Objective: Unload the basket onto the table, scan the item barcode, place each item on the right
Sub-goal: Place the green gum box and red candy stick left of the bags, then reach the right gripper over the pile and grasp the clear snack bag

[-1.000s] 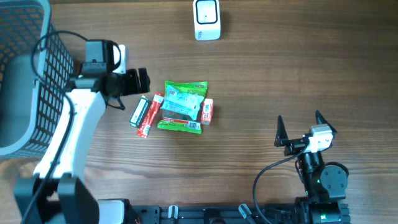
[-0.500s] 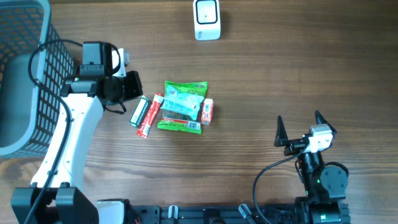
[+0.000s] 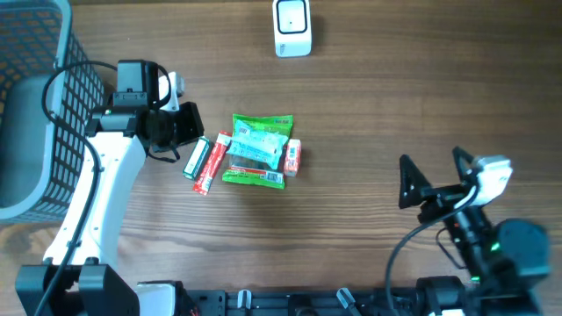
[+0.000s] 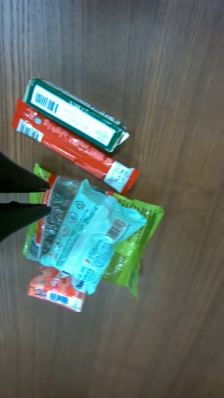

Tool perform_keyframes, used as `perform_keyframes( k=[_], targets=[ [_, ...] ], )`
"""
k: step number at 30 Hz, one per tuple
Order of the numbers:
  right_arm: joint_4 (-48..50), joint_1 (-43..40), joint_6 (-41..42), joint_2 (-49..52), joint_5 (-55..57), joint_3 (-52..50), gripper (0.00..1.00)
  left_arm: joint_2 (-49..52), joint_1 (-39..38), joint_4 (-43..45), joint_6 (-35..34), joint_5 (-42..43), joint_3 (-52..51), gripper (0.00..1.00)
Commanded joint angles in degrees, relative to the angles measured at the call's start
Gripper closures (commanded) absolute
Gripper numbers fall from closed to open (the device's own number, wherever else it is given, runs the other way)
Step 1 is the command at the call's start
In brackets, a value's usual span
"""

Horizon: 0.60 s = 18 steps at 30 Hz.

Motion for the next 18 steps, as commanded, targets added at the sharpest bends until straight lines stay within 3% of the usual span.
perform_keyframes(
  k=[1,5,8,9,10,11,13,14,16,18],
  targets=[
    [-11.85,-0.35,0.63,13.75,-4.9,15.54,0.0,-0.2,0.0,0.81,-1.84,-3.72,0.63,0.96],
    [-24.83,-0.35,0.55,28.98,-5.18,32.37,0.0,-0.15,0.0,3.15,-3.19,-4.0,0.63,0.83],
    [-27.52,-0.35,1.01,38.82,-8.02,40.85,0.0,-0.15,0.0,4.28,-4.76,-6.19,0.63,0.48],
    [-26.99,-0.35,1.03,40.81,-9.6,41.75,0.0,-0.15,0.0,4.37,-5.35,-6.6,0.63,0.29],
    [-26.64,-0.35,1.53,42.49,-12.33,42.03,0.0,-0.15,0.0,4.42,-5.75,-6.56,0.63,0.01],
    [-26.25,-0.35,2.75,44.02,-16.41,41.9,0.02,-0.15,0.0,4.42,-5.73,-6.56,0.63,0.0],
    [-25.11,0.66,-0.15,47.8,-24.96,41.59,0.29,-0.15,0.0,4.35,-5.73,-6.56,0.63,0.0],
    [-25.2,1.53,-0.59,49.18,-24.7,41.59,0.36,-0.15,0.0,4.35,-5.73,-6.56,0.63,0.0],
    [-25.86,3.78,0.61,51.89,-21.62,41.59,0.43,-0.15,0.0,4.35,-5.73,-6.54,0.63,0.0],
    [-26.18,7.04,1.99,54.49,-17.64,41.59,0.42,-0.15,0.0,4.35,-5.73,-6.56,0.63,0.0]
  ],
)
